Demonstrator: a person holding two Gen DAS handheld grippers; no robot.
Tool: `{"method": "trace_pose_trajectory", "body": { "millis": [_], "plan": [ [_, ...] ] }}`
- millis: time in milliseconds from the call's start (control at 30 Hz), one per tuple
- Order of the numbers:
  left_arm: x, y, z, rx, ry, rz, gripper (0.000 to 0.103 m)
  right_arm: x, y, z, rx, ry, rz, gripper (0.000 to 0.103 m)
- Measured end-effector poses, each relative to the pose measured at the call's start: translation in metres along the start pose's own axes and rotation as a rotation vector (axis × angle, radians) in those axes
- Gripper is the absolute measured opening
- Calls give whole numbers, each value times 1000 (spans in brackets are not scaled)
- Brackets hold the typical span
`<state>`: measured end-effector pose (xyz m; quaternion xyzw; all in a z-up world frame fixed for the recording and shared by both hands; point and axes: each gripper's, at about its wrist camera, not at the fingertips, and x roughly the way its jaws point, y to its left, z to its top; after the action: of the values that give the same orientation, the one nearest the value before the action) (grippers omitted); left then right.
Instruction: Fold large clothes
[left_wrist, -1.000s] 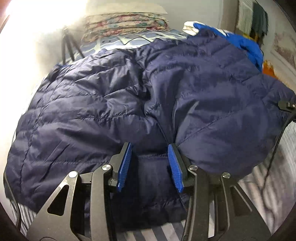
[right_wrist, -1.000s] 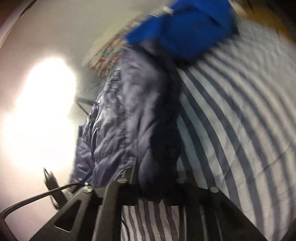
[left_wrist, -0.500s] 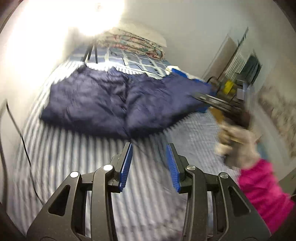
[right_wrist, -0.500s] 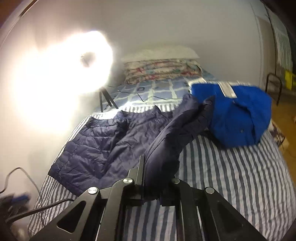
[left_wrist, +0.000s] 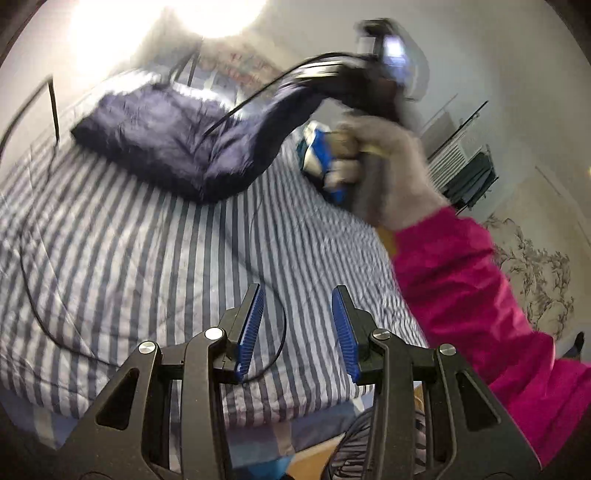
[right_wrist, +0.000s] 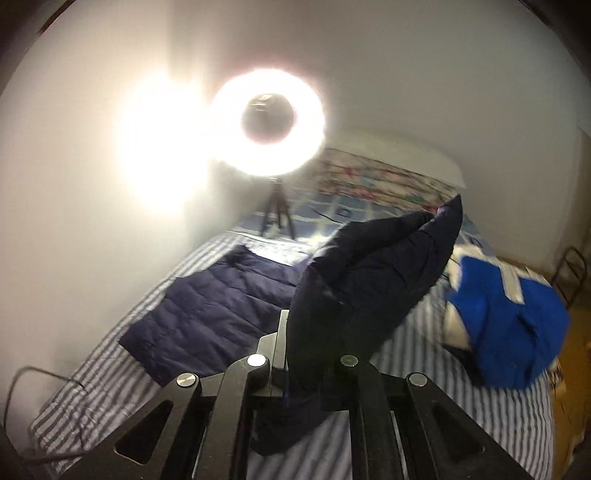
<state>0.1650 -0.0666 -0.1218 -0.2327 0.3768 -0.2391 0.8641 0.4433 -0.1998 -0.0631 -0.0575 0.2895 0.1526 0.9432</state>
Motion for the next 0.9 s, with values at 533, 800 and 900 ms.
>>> {"method": "trace_pose_trajectory", "body": {
  "millis": [533,800,900],
  "plan": [
    [-46,35,10,-102,-117,32,39,169,213,-12,-198,204,268,7],
    [-51,40,10,-111,-130,51,39,209,246,-41,-272,274,281,7],
    [-50,36,12,-98,-133,62,39,211,238,-41,-259,286,314,10]
  ]
}}
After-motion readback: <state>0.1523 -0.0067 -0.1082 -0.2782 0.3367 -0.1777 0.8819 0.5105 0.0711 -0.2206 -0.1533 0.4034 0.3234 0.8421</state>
